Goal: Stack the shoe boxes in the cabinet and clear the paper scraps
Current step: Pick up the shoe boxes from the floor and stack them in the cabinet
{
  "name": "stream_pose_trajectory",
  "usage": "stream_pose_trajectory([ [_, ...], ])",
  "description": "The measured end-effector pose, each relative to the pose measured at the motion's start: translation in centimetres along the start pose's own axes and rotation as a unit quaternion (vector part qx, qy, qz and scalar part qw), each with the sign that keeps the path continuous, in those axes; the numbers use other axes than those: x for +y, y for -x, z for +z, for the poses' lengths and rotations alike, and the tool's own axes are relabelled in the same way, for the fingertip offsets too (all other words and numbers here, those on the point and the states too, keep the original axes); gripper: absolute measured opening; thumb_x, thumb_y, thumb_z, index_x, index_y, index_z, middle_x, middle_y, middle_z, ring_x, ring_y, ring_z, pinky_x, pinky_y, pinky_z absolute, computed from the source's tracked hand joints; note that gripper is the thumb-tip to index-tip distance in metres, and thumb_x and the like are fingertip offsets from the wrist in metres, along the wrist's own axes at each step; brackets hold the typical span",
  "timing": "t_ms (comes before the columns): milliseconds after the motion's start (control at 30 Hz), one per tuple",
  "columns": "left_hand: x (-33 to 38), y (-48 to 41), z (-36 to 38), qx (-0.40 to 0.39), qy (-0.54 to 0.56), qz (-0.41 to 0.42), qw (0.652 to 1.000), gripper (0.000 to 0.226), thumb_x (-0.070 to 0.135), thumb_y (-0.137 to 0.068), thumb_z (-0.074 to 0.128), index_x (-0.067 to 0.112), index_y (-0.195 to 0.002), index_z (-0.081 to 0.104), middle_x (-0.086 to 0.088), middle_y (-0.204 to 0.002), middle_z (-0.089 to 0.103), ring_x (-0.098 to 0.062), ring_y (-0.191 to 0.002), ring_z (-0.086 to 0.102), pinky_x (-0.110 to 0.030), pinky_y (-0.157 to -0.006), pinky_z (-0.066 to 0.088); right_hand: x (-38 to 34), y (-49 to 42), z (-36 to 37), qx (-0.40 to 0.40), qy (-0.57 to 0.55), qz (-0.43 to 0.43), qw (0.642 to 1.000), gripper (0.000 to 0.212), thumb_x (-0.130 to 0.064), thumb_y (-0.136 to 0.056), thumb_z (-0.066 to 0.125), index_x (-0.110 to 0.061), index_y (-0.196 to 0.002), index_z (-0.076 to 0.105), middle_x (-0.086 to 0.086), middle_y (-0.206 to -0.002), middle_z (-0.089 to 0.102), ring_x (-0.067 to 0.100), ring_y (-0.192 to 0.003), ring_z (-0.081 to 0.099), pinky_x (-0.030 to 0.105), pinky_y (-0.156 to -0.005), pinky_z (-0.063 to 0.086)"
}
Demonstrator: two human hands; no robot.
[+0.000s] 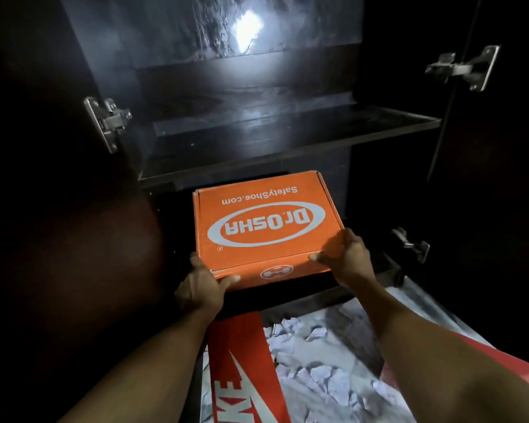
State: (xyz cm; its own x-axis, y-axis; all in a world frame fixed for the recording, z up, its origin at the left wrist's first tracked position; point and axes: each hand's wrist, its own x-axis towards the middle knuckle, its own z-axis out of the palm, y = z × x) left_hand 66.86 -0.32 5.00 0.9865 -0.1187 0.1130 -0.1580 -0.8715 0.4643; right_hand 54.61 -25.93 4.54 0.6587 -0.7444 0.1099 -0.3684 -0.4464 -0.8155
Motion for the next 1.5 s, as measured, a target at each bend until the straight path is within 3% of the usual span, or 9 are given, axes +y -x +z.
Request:
stream_pose_trajectory([
  [267, -2.1, -1.8, 2.7, -0.121, 0.018, -0.003, 0.992, 0.101, 0.052, -0.074, 0.081, 0.001, -0.144, 0.028, -0.018, -0.142, 0.050, -0.037, -0.128, 0.051, -0.041, -0.102, 0.044, 2.5, -0.6, 3.3, -0.060, 0.031, 0.067, 0.995, 0.072, -0.033, -0.068, 0.089, -0.010, -0.129, 0.058, 0.016, -0.121, 0.066, 0.033, -0.111, 0.063, 0.036, -0.090, 0.049],
  [467, -3.3, -1.8, 4.9, -0.138, 0.127, -0.052, 0.981, 0.101, 0.026, -0.073, 0.088, 0.005, -0.150, 0.026, -0.013, -0.149, 0.039, -0.034, -0.139, 0.038, -0.041, -0.116, 0.027, 3.9, 0.0, 5.5, -0.063, 0.033, 0.088, 0.994, 0.084, -0.028, -0.074, 0.087, -0.010, -0.144, 0.043, 0.022, -0.140, 0.031, 0.041, -0.111, 0.056, 0.040, -0.107, 0.042],
  [533, -3.6, -1.5, 5.9, -0.149, 0.148, -0.051, 0.976, 0.089, 0.020, -0.082, 0.080, 0.003, -0.150, 0.027, -0.014, -0.152, 0.037, -0.032, -0.142, 0.033, -0.031, -0.118, 0.012, 3.7, 0.1, 5.6, -0.056, 0.037, 0.078, 0.995, 0.084, -0.025, -0.074, 0.086, -0.009, -0.144, 0.043, 0.022, -0.140, 0.032, 0.041, -0.113, 0.055, 0.040, -0.108, 0.041],
  [633, -4.4, -0.9, 7.1, -0.104, 0.180, -0.066, 0.976, 0.063, 0.010, -0.095, 0.064, -0.003, -0.147, 0.032, -0.020, -0.151, 0.037, -0.035, -0.140, 0.036, -0.023, -0.109, 0.019, 3.5, 0.6, 6.2, -0.017, 0.021, 0.053, 0.998, 0.091, -0.025, -0.070, 0.089, -0.006, -0.144, 0.039, 0.019, -0.139, 0.040, 0.038, -0.121, 0.051, 0.044, -0.106, 0.041],
  [733, -4.6, 0.0, 8.6, -0.022, 0.205, -0.044, 0.977, 0.069, 0.034, -0.094, 0.062, -0.005, -0.146, 0.037, -0.028, -0.147, 0.041, -0.045, -0.137, 0.039, -0.050, -0.114, 0.031, 3.5, 1.2, 7.2, 0.010, 0.004, 0.039, 0.999, 0.090, -0.026, -0.069, 0.089, -0.006, -0.142, 0.040, 0.016, -0.139, 0.044, 0.035, -0.124, 0.052, 0.044, -0.104, 0.044],
  [867, -7.1, -2.0, 15.4, 0.039, 0.260, -0.043, 0.964, 0.096, 0.079, -0.085, 0.034, 0.006, -0.145, 0.044, -0.019, -0.145, 0.050, -0.039, -0.138, 0.043, -0.053, -0.116, 0.031, 3.1, 0.5, 8.1, 0.009, 0.006, 0.041, 0.999, 0.083, -0.024, -0.075, 0.084, -0.010, -0.144, 0.041, 0.014, -0.142, 0.046, 0.033, -0.126, 0.052, 0.041, -0.105, 0.043],
  [1067, -3.1, -0.6, 10.2, 0.041, 0.308, -0.111, 0.944, 0.064, 0.012, -0.098, 0.060, 0.012, -0.149, 0.023, -0.015, -0.148, 0.038, -0.035, -0.135, 0.041, -0.034, -0.111, 0.028, 2.5, -0.6, 9.0, 0.011, -0.011, 0.044, 0.999, 0.078, -0.020, -0.077, 0.080, -0.016, -0.145, 0.043, 0.014, -0.140, 0.051, 0.032, -0.123, 0.056, 0.044, -0.103, 0.046],
  [1267, -3.1, -1.3, 8.9, -0.031, 0.180, -0.034, 0.983, 0.075, 0.037, -0.092, 0.058, 0.009, -0.154, 0.026, -0.016, -0.159, 0.024, -0.037, -0.146, 0.025, -0.051, -0.120, 0.024, 2.1, -1.6, 9.7, -0.006, -0.001, 0.029, 1.000, 0.077, -0.019, -0.080, 0.078, -0.014, -0.147, 0.041, 0.017, -0.138, 0.051, 0.035, -0.120, 0.057, 0.043, -0.099, 0.048],
  [1500, -2.6, -4.0, 8.3, -0.080, 0.176, -0.033, 0.981, 0.080, 0.020, -0.092, 0.068, 0.013, -0.156, 0.021, -0.014, -0.158, 0.030, -0.035, -0.146, 0.028, -0.044, -0.117, 0.027, 1.8, -3.3, 10.5, -0.079, 0.020, 0.012, 0.997, 0.096, -0.028, -0.079, 0.078, -0.022, -0.156, 0.021, 0.017, -0.147, 0.039, 0.037, -0.131, 0.046, 0.047, -0.107, 0.040],
])
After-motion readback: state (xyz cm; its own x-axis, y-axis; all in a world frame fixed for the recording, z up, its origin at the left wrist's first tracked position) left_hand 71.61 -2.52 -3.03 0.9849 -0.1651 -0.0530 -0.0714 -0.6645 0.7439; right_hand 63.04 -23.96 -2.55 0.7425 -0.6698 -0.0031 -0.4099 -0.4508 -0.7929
